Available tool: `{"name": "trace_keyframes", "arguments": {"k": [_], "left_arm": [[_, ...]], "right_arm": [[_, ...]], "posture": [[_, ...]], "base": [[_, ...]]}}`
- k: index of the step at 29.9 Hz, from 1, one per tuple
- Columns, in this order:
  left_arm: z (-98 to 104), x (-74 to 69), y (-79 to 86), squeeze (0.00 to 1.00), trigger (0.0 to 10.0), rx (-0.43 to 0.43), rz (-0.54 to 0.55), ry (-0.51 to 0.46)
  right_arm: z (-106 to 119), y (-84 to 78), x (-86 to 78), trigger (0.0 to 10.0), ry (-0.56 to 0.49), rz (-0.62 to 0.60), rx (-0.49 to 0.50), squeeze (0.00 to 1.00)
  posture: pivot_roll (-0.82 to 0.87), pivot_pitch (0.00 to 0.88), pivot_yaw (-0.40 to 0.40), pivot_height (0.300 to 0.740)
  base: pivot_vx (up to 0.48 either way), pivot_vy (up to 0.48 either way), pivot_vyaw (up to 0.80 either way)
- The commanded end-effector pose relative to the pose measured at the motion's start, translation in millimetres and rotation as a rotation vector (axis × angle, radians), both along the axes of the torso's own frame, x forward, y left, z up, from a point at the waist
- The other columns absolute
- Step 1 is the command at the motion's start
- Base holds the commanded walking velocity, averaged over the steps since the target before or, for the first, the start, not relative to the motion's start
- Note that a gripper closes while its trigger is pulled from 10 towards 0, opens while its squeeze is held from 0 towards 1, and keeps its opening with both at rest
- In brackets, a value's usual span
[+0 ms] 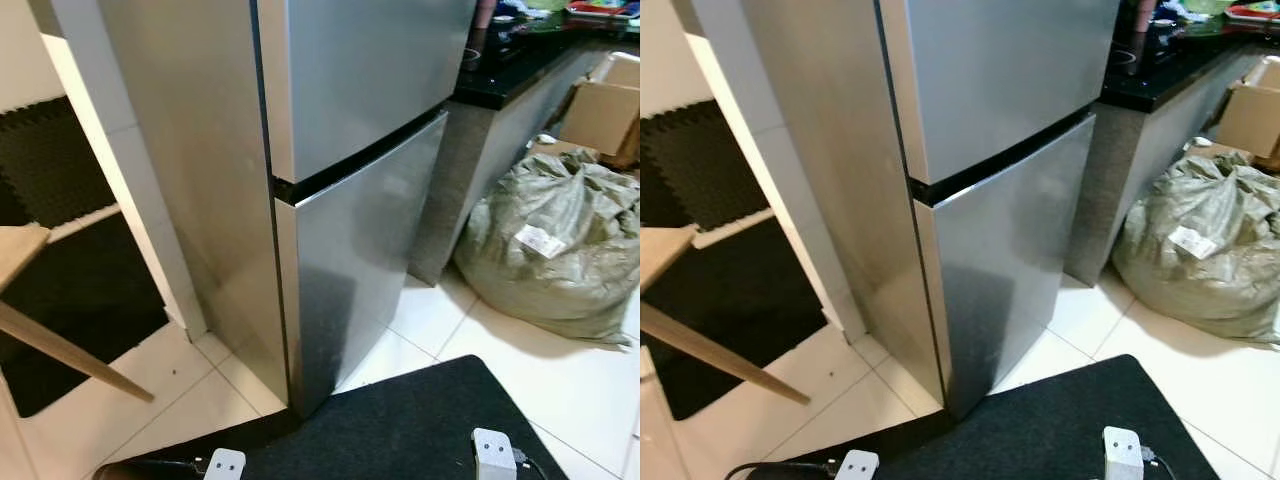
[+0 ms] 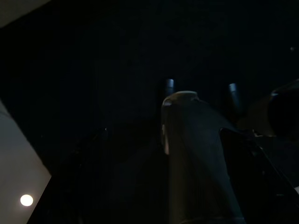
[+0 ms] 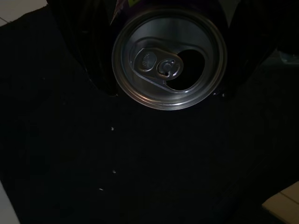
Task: Restocking fridge
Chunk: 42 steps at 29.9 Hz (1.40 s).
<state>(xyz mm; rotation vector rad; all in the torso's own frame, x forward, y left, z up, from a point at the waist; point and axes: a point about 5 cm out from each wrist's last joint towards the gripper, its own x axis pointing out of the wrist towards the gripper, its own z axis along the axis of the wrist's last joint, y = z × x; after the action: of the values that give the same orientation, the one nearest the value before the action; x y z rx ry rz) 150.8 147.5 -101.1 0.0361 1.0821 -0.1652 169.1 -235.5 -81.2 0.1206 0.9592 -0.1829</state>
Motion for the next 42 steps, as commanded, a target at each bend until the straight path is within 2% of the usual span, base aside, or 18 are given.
{"name": "trace_keyframes", "arguments": {"k": [1, 10, 18, 22, 30, 34, 35, 36, 37, 38, 39, 40, 41, 42], "left_arm": [[0, -1.3, -0.3, 0.0, 10.0, 0.001, 0.003, 0.0], [-1, -2.1, -0.2, 0.0, 10.0, 0.01, -0.022, 0.014], [-1, -3.0, -0.1, 0.0, 10.0, 0.018, -0.042, 0.03], [-1, -2.4, 0.4, 0.0, 10.0, 0.021, -0.027, 0.019], [1, 0.8, 1.6, 0.0, 10.0, 0.015, 0.04, -0.035], [3, 3.6, 2.3, 0.0, 10.0, -0.008, 0.12, -0.088], [10, 18.6, 15.0, 0.0, 10.0, -0.004, 0.157, -0.153], [10, 18.6, 15.0, 0.0, 10.0, -0.004, 0.157, -0.153], [20, 35.4, 28.3, 0.0, 10.0, 0.001, 0.186, -0.215], [20, 35.4, 28.3, 0.0, 10.0, 0.001, 0.186, -0.215], [27, 46.9, 37.3, 0.0, 10.0, 0.005, 0.202, -0.256], [27, 46.9, 37.3, 0.0, 10.0, 0.005, 0.202, -0.256], [43, 71.1, 50.8, 0.91, 10.0, -0.017, 0.242, -0.341], [59, 91.4, 60.3, 1.0, 10.0, -0.042, 0.268, -0.42]], "right_arm": [[-2, 2.6, -2.4, 10.0, 0.01, -0.007, 0.009, 0.0], [-2, 4.0, -2.3, 10.0, 0.011, -0.006, 0.013, 0.0], [-2, 3.9, -2.2, 10.0, 0.009, -0.005, 0.014, 0.0], [-2, 3.9, -2.5, 10.0, 0.01, -0.004, 0.015, 0.0], [-2, 4.0, -2.7, 10.0, 0.009, -0.003, 0.017, 0.0], [-2, 3.9, -2.5, 10.0, 0.007, -0.004, 0.017, 0.0], [-2, 3.8, -2.6, 10.0, 0.007, -0.004, 0.017, 0.0], [-2, 3.8, -2.6, 10.0, 0.007, -0.004, 0.017, 0.0], [-2, 3.7, -2.7, 10.0, 0.007, -0.005, 0.017, 0.0], [-2, 3.7, -2.7, 10.0, 0.007, -0.005, 0.017, 0.0], [-2, 3.6, -2.7, 10.0, 0.007, -0.005, 0.017, 0.0], [-2, 3.6, -2.7, 10.0, 0.007, -0.005, 0.017, 0.0], [-2, 3.2, -3.0, 10.0, 0.007, -0.005, 0.016, 0.0], [-2, 2.8, -3.2, 10.0, 0.008, -0.006, 0.015, 0.0]], "posture": [[-0.04, 0.0, 0.012, 0.74], [-0.04, 0.0, 0.012, 0.74], [-0.04, 0.0, 0.012, 0.74], [-0.04, 0.0, 0.012, 0.74], [-0.05, 0.0, 0.01, 0.74], [-0.05, 0.0, 0.012, 0.74], [-0.05, 0.0, 0.012, 0.74], [-0.05, 0.0, 0.012, 0.74], [-0.05, 0.0, 0.012, 0.74], [-0.05, 0.0, 0.012, 0.74], [-0.05, 0.0, 0.012, 0.74], [-0.05, 0.0, 0.012, 0.74], [-0.05, 0.0, 0.013, 0.74], [-0.05, 0.0, 0.014, 0.74]], "base": [[0.0, 0.0, 0.0], [0.0, 0.0, 0.0], [0.0, -0.39, 0.0], [0.0, -0.364, 0.0], [0.0, 0.0, 0.0], [0.0, 0.0, 0.0], [0.0, 0.0, 0.0], [0.0, 0.0, 0.0], [0.0, 0.0, 0.0], [0.0, 0.0, 0.0], [0.0, 0.0, 0.0], [0.0, 0.0, 0.0], [0.0, 0.0, 0.0], [0.0, 0.0, 0.0]]}}
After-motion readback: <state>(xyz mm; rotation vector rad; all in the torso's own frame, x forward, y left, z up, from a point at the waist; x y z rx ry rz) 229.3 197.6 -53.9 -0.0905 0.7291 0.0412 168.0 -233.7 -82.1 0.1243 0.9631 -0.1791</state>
